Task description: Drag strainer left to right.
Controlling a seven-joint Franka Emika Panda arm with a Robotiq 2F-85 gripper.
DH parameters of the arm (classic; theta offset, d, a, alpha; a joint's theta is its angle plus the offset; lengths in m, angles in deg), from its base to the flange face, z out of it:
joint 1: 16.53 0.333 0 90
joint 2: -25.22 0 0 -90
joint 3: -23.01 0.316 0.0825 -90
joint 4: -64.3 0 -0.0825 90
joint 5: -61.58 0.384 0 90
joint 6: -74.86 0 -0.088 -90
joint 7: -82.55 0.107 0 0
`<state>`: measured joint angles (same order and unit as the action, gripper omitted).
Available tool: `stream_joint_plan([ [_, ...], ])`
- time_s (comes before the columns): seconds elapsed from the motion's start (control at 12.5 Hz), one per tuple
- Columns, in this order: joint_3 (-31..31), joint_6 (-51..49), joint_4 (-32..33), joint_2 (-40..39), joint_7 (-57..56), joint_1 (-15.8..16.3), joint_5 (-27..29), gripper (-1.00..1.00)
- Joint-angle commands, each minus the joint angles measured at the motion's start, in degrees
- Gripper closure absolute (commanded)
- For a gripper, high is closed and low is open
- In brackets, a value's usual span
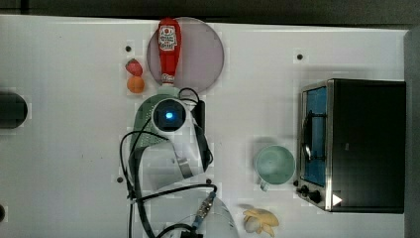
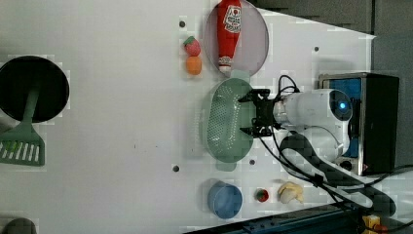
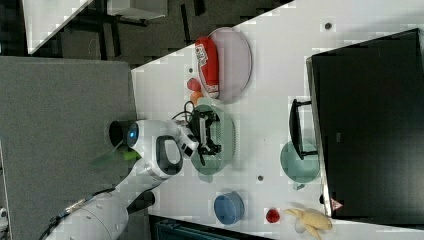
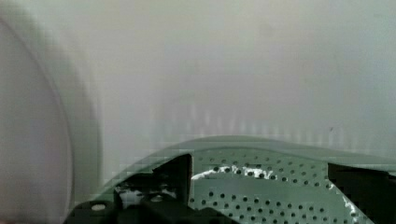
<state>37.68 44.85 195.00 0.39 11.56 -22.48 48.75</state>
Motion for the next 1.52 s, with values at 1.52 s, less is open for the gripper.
stream_joint_plan([
  [1.52, -13.74, 1.98, 3.19, 3.16, -19.89, -5.75, -0.13, -1.00],
])
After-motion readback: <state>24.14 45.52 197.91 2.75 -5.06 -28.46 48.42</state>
